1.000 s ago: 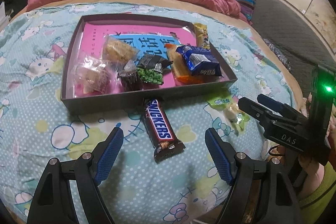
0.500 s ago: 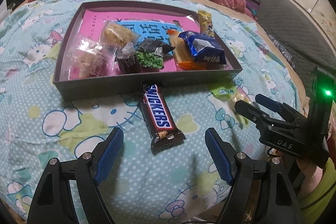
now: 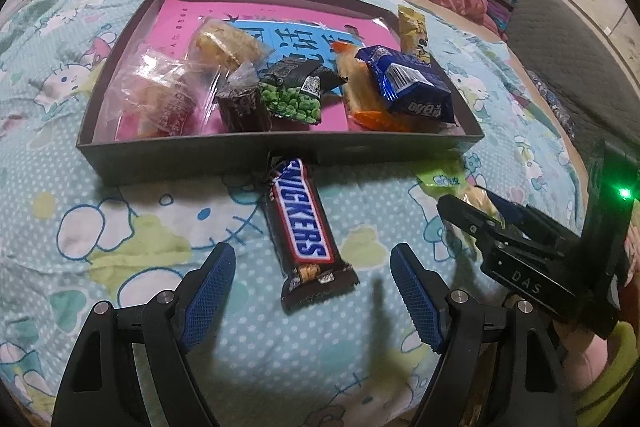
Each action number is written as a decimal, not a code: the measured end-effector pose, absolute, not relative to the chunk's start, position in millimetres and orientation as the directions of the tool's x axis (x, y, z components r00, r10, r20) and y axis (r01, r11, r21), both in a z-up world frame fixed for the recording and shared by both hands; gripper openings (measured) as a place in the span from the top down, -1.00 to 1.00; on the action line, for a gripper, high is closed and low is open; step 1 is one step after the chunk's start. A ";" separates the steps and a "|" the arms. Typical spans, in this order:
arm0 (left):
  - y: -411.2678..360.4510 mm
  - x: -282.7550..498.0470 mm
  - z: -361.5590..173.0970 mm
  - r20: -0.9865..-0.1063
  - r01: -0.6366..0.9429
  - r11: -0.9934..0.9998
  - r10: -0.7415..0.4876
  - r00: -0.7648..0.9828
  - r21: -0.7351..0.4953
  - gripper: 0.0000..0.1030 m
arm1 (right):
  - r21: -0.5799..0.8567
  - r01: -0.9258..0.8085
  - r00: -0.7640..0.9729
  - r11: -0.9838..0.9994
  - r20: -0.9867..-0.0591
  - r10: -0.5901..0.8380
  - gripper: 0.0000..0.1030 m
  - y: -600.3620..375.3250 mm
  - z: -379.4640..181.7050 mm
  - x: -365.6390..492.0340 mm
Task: Organize snacks
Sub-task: 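Close the right tool on the green bag and lift while the left tool closes on the Snickers, then carry the green bag with the right tool over the tray while the left tool carries the Snickers there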
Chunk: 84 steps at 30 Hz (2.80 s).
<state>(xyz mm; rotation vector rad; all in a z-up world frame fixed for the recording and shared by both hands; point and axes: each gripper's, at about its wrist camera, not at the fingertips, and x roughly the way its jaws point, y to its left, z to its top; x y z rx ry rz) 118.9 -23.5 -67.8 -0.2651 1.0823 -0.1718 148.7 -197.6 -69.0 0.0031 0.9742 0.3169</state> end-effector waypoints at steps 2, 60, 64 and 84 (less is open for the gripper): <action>-26.1 121.6 -68.2 -0.848 0.002 0.957 -0.257 0.463 -0.289 -0.57 | 0.158 -0.266 0.517 0.951 -0.809 0.279 0.04 -199.1 -68.5 148.6; -36.7 154.6 5.1 -0.794 -0.017 0.977 -0.163 0.586 -0.213 0.43 | 0.428 -0.349 0.661 0.834 -0.518 0.543 0.25 -248.4 -5.2 172.1; -36.1 160.6 1.3 -0.796 -0.028 0.976 -0.161 0.583 -0.217 0.43 | 0.428 -0.348 0.661 0.834 -0.519 0.542 0.25 -246.1 -6.7 178.4; -46.3 179.4 -8.8 -0.809 -0.036 0.980 -0.140 0.571 -0.195 0.43 | 0.401 -0.352 0.687 0.846 -0.503 0.525 0.25 -238.5 -3.8 197.9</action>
